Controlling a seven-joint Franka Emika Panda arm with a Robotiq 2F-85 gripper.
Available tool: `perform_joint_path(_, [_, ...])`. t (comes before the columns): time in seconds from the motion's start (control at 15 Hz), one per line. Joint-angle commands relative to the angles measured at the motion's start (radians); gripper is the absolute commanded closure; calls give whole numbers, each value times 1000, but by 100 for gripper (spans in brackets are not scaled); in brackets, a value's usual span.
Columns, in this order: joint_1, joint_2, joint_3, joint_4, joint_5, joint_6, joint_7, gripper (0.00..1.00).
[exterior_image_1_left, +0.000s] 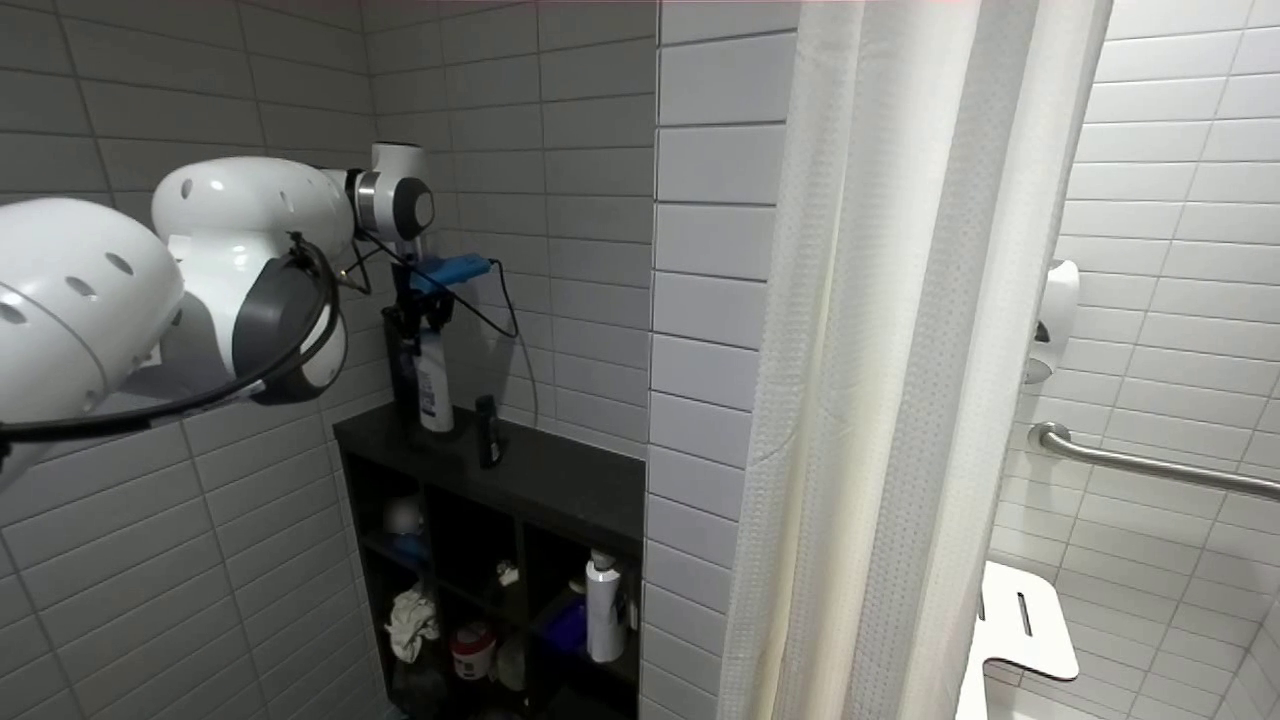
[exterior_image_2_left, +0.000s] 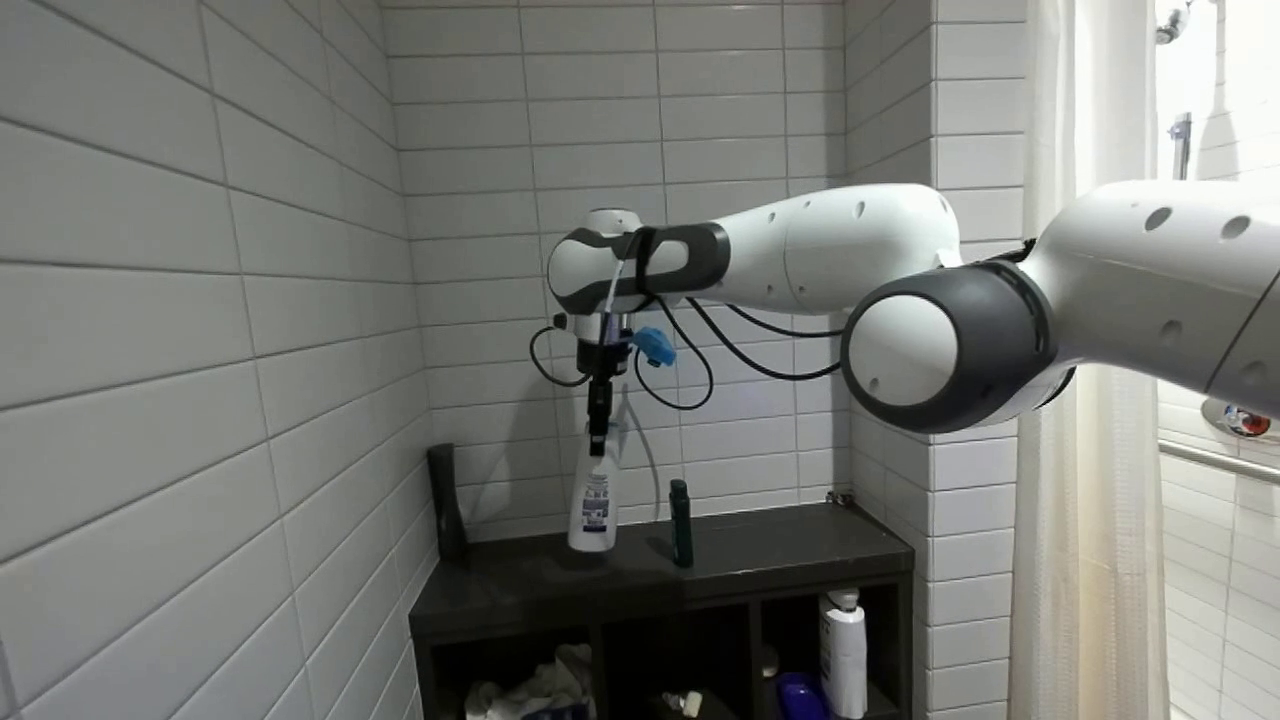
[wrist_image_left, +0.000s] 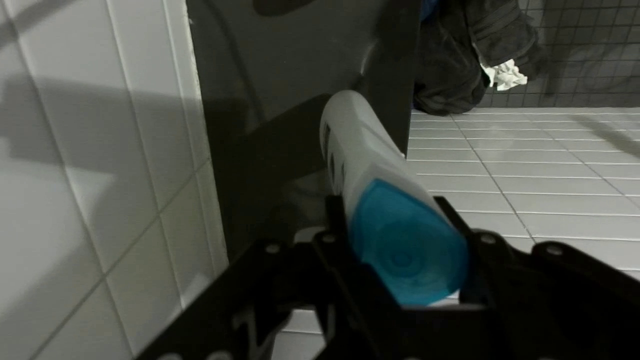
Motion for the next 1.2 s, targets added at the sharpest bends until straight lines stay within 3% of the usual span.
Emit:
perform_joint_path(0.0, [-23, 13, 26, 26, 31, -37, 4, 82])
perform_joint_path(1.13, [-33, -11, -1, -16, 45, -92, 295, 82])
